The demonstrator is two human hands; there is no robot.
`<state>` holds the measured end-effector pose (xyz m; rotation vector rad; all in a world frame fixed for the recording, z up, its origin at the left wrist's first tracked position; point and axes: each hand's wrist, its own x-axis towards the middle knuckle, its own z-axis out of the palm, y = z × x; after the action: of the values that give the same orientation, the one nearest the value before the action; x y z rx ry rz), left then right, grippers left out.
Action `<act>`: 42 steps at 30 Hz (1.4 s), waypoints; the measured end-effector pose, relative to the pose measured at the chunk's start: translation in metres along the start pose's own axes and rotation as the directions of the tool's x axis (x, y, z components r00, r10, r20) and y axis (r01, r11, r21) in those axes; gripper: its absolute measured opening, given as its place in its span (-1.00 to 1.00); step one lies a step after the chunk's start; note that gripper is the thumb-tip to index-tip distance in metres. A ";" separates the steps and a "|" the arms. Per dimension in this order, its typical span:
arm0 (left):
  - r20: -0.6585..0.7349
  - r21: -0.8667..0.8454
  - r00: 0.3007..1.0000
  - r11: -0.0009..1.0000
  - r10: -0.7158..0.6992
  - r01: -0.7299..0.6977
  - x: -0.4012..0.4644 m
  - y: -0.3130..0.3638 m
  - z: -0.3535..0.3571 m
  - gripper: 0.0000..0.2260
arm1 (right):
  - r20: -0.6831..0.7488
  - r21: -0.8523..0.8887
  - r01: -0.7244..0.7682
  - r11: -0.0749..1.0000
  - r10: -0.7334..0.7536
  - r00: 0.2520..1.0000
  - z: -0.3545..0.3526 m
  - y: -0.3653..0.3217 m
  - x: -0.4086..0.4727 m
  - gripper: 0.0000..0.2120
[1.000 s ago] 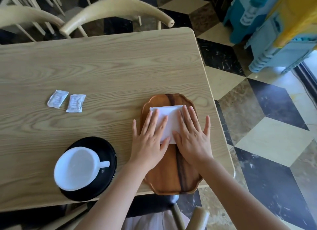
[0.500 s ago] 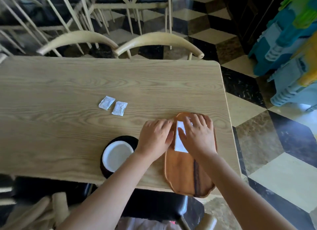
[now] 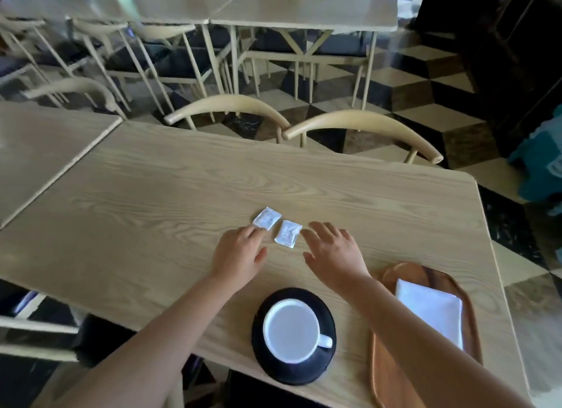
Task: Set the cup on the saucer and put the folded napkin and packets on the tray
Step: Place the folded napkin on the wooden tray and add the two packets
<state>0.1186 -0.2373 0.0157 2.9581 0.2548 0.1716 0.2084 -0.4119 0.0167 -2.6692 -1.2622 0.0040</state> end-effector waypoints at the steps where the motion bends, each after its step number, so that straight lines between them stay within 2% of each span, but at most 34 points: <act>1: 0.013 -0.006 1.000 1.000 0.006 -0.006 0.007 -0.014 0.009 -0.73 | 0.043 0.003 0.027 1.000 -0.027 0.999 0.013 0.001 0.011 -0.60; 6: 0.111 -0.027 0.994 1.000 0.015 -0.012 0.046 -0.059 0.066 -0.57 | 0.213 -0.035 0.086 0.996 -0.076 0.974 0.068 0.008 0.052 -0.49; 10: 0.135 -0.044 0.991 0.999 -0.023 0.030 0.068 -0.064 0.101 -0.53 | 0.240 -0.089 0.065 0.994 -0.042 0.970 0.092 0.012 0.069 -0.45; 12: 0.114 -0.068 0.993 0.997 -0.030 0.038 0.074 -0.062 0.107 -0.55 | 0.176 -0.107 0.067 0.992 -0.047 0.983 0.096 0.010 0.070 -0.49; 14: 0.067 -0.068 0.997 0.997 -0.027 0.031 0.078 -0.062 0.108 -0.62 | 0.037 -0.138 0.098 0.986 -0.093 0.995 0.097 0.009 0.068 -0.56; 16: 0.064 0.008 0.998 1.000 -0.005 0.004 0.081 -0.062 0.105 -0.68 | -0.058 -0.211 0.123 0.970 -0.138 0.989 0.102 0.009 0.065 -0.61; 20: 0.095 0.109 0.994 0.992 0.059 -0.070 0.081 -0.059 0.096 -0.73 | -0.139 -0.252 0.182 0.950 -0.222 0.965 0.109 0.012 0.063 -0.67; 23: -0.004 0.148 0.983 0.973 0.181 -0.179 0.071 -0.058 0.089 -0.79 | -0.162 -0.326 0.219 0.920 -0.283 0.945 0.112 0.015 0.059 -0.70; 27: -0.164 0.100 0.933 0.946 0.321 -0.308 0.060 -0.064 0.095 -0.77 | -0.212 -0.280 0.281 0.918 -0.345 0.914 0.111 0.023 0.052 -0.77; 30: -0.226 -0.050 0.949 0.970 0.221 -0.238 0.054 -0.064 0.100 -0.72 | -0.213 -0.241 0.251 0.938 -0.303 0.929 0.106 0.022 0.049 -0.86; 32: -0.238 -0.211 0.971 0.975 0.017 -0.069 0.049 -0.059 0.102 -0.74 | -0.214 -0.125 0.122 0.985 -0.147 0.966 0.099 0.014 0.048 -0.97; 33: -0.229 -0.349 0.962 0.935 -0.149 0.061 0.047 -0.056 0.102 -0.76 | -0.211 -0.034 0.019 0.999 -0.025 0.977 0.095 0.009 0.049 -0.94; 34: -0.179 -0.522 0.921 0.827 -0.346 0.209 0.046 -0.052 0.101 -0.77 | -0.193 0.081 -0.088 0.993 0.102 0.976 0.091 0.003 0.050 -0.93; 35: -0.062 -0.706 0.845 0.622 -0.531 0.338 0.046 -0.048 0.099 -0.77 | -0.159 0.220 -0.198 0.955 0.236 0.959 0.087 -0.002 0.052 -0.93; 36: 0.105 -0.848 0.757 0.340 -0.645 0.408 0.046 -0.044 0.096 -0.78 | -0.110 0.370 -0.302 0.879 0.365 0.925 0.082 -0.006 0.054 -0.93; 37: 0.258 -0.914 0.685 0.057 -0.681 0.401 0.044 -0.040 0.092 -0.80 | -0.051 0.520 -0.393 0.758 0.487 0.872 0.076 -0.009 0.056 -0.92; 38: 0.365 -0.919 0.643 -0.151 -0.674 0.363 0.040 -0.035 0.087 -0.83 | 0.017 0.659 -0.448 0.605 0.583 0.812 0.070 -0.013 0.057 -0.90; 39: 0.424 -0.904 0.627 -0.267 -0.653 0.334 0.036 -0.030 0.082 -0.85 | 0.092 0.772 -0.461 0.437 0.641 0.762 0.063 -0.018 0.058 -0.89; 40: 0.454 -0.891 0.631 -0.325 -0.629 0.317 0.030 -0.026 0.076 -0.85 | 0.156 0.851 -0.439 0.288 0.660 0.735 0.056 -0.023 0.057 -0.88; 41: 0.468 -0.883 0.646 -0.355 -0.603 0.307 0.025 -0.022 0.070 -0.84 | 0.185 0.891 -0.408 0.202 0.658 0.730 0.050 -0.028 0.055 -0.87; 42: 0.475 -0.877 0.664 -0.374 -0.578 0.302 0.020 -0.019 0.064 -0.84 | 0.167 0.900 -0.380 0.214 0.635 0.754 0.044 -0.032 0.052 -0.85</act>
<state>0.1434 -0.2255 -0.0483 0.9634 0.8829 0.3333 0.2135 -0.3444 -0.0167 -1.8133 -0.0437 0.3502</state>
